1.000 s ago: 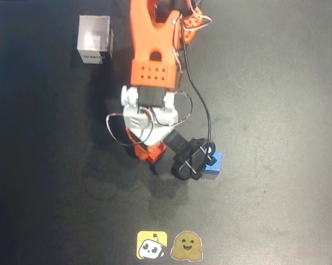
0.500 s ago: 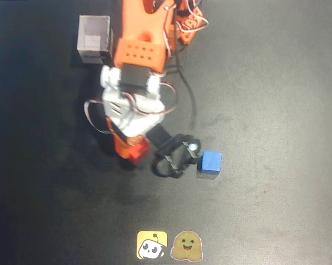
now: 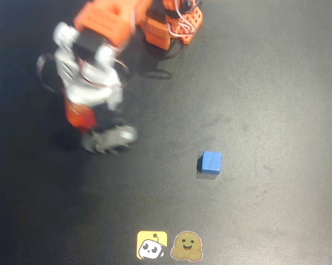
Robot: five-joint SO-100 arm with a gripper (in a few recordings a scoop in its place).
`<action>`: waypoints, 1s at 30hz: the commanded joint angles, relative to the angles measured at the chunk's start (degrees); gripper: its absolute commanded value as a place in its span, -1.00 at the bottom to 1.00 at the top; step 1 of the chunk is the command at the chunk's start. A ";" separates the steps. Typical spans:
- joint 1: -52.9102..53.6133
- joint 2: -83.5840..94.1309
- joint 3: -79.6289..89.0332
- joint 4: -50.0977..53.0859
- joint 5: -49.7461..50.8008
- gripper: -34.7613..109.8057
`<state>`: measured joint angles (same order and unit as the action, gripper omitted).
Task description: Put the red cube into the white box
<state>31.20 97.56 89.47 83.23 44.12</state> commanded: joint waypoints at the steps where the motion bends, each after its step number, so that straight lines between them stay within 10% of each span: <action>1: 4.48 3.34 -0.44 1.76 0.79 -0.52; 30: 24.17 28.13 13.10 15.73 5.98 -0.52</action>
<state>53.44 123.49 102.66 98.00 49.66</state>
